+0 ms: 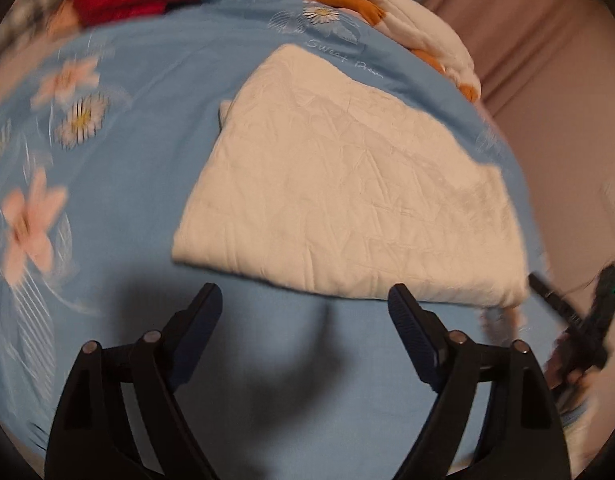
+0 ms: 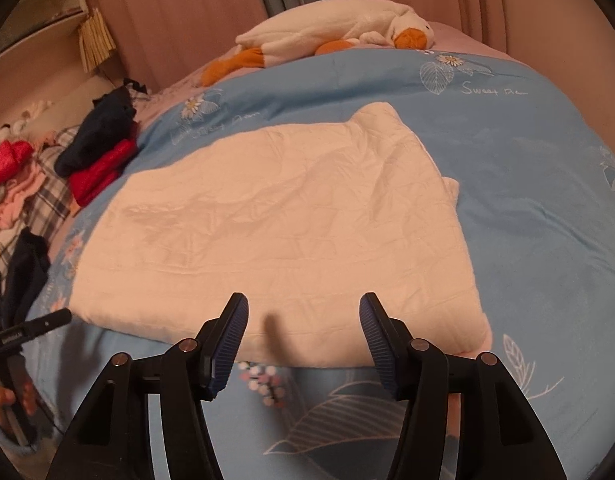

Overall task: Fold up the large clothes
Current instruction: 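Raise both tools away from the folded jacket, then grasp the side edge of the folded jacket with the left tool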

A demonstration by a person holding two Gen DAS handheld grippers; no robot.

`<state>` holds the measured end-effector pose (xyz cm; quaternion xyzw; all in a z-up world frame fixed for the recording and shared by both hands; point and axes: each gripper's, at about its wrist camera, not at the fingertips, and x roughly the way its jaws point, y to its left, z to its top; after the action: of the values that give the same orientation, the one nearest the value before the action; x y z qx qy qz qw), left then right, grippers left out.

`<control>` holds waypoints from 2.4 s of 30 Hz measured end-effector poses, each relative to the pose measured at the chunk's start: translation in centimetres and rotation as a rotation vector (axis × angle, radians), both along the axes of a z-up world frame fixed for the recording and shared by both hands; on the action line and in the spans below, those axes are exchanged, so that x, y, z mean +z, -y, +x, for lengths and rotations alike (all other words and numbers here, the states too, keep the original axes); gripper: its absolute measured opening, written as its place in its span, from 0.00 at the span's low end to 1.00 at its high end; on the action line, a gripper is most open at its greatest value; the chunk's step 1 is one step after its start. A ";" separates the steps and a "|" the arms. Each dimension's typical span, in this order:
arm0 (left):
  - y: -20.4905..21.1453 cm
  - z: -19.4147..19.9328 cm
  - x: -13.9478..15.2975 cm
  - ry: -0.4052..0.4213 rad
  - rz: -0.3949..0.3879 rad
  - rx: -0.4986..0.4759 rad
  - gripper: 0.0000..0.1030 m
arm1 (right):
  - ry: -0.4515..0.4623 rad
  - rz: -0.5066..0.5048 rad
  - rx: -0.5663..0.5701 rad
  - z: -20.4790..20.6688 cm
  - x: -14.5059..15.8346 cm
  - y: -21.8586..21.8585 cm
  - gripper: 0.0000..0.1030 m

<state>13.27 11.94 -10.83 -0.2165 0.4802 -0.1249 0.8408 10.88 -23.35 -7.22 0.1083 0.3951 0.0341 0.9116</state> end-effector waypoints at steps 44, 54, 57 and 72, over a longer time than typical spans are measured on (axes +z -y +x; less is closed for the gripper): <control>-4.7 7.3 -3.3 -0.146 -0.472 0.068 0.90 | 0.018 0.073 0.171 2.7 -1.1 -6.3 0.58; -6.1 11.8 -3.8 -0.173 -0.558 0.009 0.90 | 0.013 0.050 0.197 3.5 -1.1 -7.2 0.58; -5.4 12.5 -3.6 -0.187 -0.527 -0.013 0.90 | 0.008 0.054 0.198 4.1 -1.2 -7.4 0.58; -3.9 11.8 -2.6 -0.158 -0.295 -0.055 0.75 | 0.020 -0.053 0.253 10.5 0.1 -13.2 0.50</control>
<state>25.09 15.83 -13.40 -0.3337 0.5271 -0.1996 0.7556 21.35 -10.11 -7.09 0.0330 0.3973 0.1394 0.9064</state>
